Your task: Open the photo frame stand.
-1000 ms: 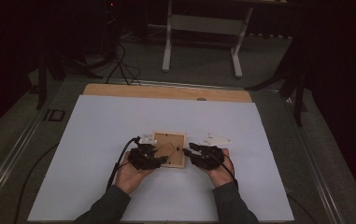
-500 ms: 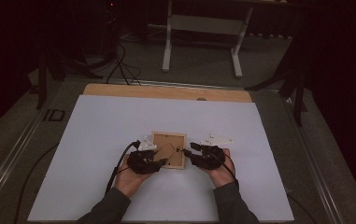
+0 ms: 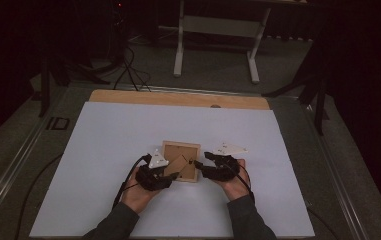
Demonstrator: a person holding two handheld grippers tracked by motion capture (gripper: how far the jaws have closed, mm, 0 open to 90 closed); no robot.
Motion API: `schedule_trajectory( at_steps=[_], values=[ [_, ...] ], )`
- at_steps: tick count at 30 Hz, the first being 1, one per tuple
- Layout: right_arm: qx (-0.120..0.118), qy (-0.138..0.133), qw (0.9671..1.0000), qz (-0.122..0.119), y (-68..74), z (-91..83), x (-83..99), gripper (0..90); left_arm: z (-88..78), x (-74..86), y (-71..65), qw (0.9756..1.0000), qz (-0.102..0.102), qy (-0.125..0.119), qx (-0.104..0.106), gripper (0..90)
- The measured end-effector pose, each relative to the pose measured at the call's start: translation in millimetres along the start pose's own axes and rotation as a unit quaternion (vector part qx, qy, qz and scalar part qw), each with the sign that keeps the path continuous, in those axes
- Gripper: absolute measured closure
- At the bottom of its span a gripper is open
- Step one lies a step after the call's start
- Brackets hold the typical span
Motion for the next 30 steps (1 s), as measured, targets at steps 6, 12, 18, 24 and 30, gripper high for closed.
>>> schedule_trajectory(
  at_steps=[6, 12, 18, 24, 30],
  values=[
    [0.003, 0.003, 1.0, 0.006, -2.1, 0.8, -2.4, 34.7, -0.7, 1.7, -1.3, 0.9999, 0.012, 0.0, -0.004, 58.1],
    [-0.02, 0.0, 0.9997, 0.012, -3.6, 3.0, -6.2, 26.9, -1.1, 3.5, -2.3, 0.9998, 0.019, -0.001, -0.007, 58.1],
    [-0.016, 0.007, 0.9998, 0.007, -5.0, 6.8, -10.0, 27.6, -2.3, 5.3, -4.1, 0.9996, 0.025, -0.001, -0.009, 58.3],
    [-0.038, 0.003, 0.9992, 0.014, -8.9, 13.7, -13.2, 38.7, -2.6, 6.7, -4.8, 0.9995, 0.03, 0.001, -0.011, 58.6],
    [-0.06, 0.005, 0.9981, 0.014, -9.7, 21.4, -14.5, 42.3, -3.1, 6.7, -5.1, 0.9995, 0.031, 0.002, -0.01, 58.7]
  ],
)
Point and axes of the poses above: each handheld gripper's, and its own axes: z roughly forward along the jaws, x roughly out of its underside, y roughly to its left, the point moved 4 cm from there along z, roughly forward along the jaws, and after that the axes turned 7 degrees about -x, right-handed, at the moved point
